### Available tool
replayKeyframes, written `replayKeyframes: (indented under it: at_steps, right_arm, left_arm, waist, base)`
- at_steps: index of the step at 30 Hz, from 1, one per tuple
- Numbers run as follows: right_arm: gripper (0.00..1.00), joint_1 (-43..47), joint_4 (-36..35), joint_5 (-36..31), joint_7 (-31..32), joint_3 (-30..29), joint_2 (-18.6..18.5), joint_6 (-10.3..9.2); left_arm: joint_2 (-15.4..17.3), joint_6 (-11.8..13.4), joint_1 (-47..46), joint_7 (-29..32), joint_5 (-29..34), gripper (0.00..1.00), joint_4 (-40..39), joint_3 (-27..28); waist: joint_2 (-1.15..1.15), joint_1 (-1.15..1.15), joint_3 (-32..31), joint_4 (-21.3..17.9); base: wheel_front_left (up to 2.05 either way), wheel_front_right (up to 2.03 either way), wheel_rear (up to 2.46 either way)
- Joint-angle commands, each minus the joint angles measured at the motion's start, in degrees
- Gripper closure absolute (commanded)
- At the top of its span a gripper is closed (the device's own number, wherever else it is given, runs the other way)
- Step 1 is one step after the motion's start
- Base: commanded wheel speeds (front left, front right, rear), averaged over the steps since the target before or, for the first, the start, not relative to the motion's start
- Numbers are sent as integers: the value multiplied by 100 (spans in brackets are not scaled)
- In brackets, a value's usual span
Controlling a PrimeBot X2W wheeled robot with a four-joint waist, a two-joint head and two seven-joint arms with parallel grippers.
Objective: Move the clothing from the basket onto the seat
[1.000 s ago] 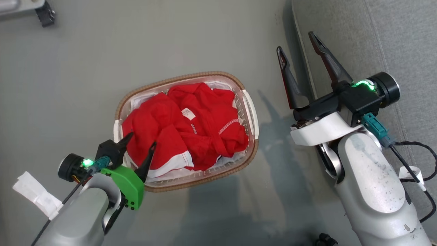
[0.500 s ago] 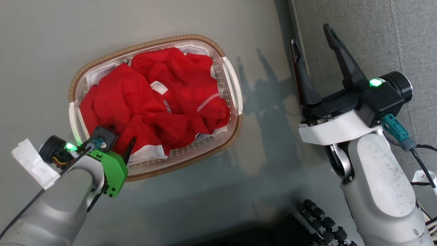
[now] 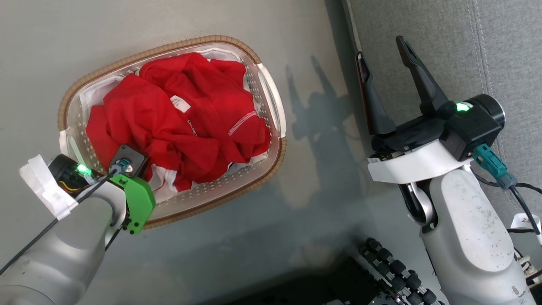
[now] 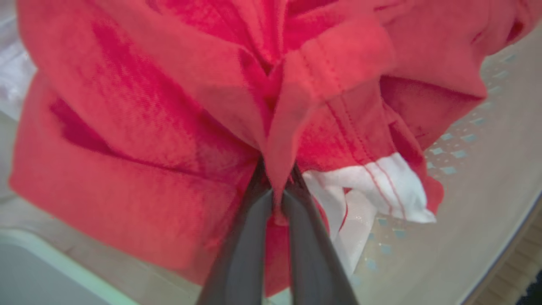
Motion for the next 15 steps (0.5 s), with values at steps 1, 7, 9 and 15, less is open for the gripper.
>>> replayKeyframes:
  at_steps: [1,7,9,15]
  right_arm:
    - [0,7,22,19,-12,-24,-12,-3]
    - [0,73,170,-25,-11,-90,-13,-4]
    - [0,97,223,-39,-11,-114,-14,-4]
    - [0,289,495,-123,-11,-160,-18,-3]
  left_arm:
    - [10,-35,-30,-55,-80,100,-37,-43]
    - [-57,-29,172,-202,-395,100,-290,97]
    - [-41,-29,204,-205,-274,100,-599,342]
    - [-6,-28,904,-198,265,100,-1537,1340]
  waist:
    - [0,-1,-85,30]
    - [0,-1,-523,152]
    - [0,-1,-711,216]
    - [0,-1,-1456,495]
  base:
    - [0,0,0]
    - [0,0,0]
    - [0,0,0]
    - [0,0,0]
